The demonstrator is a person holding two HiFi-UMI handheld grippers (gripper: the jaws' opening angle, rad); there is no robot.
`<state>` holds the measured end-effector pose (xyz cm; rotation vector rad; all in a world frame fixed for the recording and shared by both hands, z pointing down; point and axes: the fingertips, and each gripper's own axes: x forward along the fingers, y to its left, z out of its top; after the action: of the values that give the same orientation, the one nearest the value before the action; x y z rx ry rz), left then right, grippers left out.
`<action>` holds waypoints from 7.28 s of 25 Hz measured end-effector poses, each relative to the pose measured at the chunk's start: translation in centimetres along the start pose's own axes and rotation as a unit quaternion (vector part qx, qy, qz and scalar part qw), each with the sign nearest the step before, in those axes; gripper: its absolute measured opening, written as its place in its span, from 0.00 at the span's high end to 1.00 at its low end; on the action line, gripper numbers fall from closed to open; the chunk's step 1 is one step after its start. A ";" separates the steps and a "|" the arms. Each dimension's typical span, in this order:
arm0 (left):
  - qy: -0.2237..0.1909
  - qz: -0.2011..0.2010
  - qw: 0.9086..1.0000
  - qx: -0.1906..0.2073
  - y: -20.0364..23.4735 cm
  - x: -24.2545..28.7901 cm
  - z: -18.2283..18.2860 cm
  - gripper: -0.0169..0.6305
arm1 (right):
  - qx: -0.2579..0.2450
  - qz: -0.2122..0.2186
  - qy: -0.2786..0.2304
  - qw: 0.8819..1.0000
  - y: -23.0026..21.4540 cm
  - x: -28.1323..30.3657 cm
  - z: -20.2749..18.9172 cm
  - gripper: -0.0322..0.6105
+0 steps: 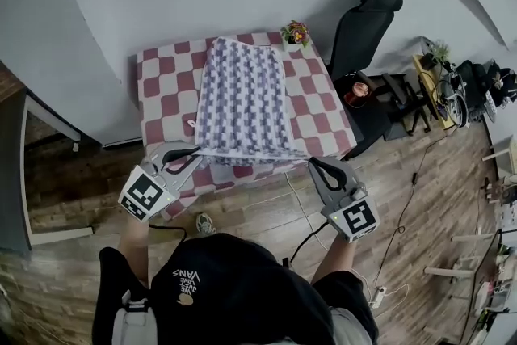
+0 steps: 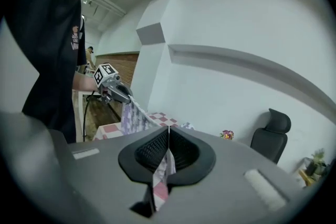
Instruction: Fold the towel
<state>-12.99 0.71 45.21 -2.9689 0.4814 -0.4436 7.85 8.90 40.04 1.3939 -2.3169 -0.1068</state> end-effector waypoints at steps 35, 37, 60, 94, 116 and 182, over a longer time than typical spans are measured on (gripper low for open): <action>0.085 0.081 0.991 0.071 -14.6 -4.1 3.8 0.94 | -0.021 0.161 -0.020 0.987 3.3 -12.7 -2.2 0.93; 0.085 0.075 0.990 0.083 -12.3 -3.1 3.5 0.94 | -0.025 0.151 -0.018 0.988 1.9 -10.8 -1.6 0.93; 0.066 0.061 0.996 0.012 13.3 9.9 -0.7 0.94 | -0.081 0.074 0.063 0.992 -13.8 14.5 -1.5 0.93; 0.256 0.325 0.883 -0.220 29.0 17.4 -18.3 0.70 | 0.123 0.095 0.118 0.981 -24.9 35.9 -18.5 0.74; 0.150 0.097 0.929 -0.324 -0.5 6.4 -17.1 0.60 | 0.149 0.212 0.142 0.955 -4.6 12.3 -20.8 0.67; 0.084 -0.035 0.734 -0.673 22.8 18.4 -14.3 0.92 | 0.742 0.141 0.126 0.644 -25.2 28.1 -21.4 0.91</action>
<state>-7.23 -27.50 60.46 -4.3658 1.0839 -0.4967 25.95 -24.30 61.29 1.2676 -2.0844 2.3526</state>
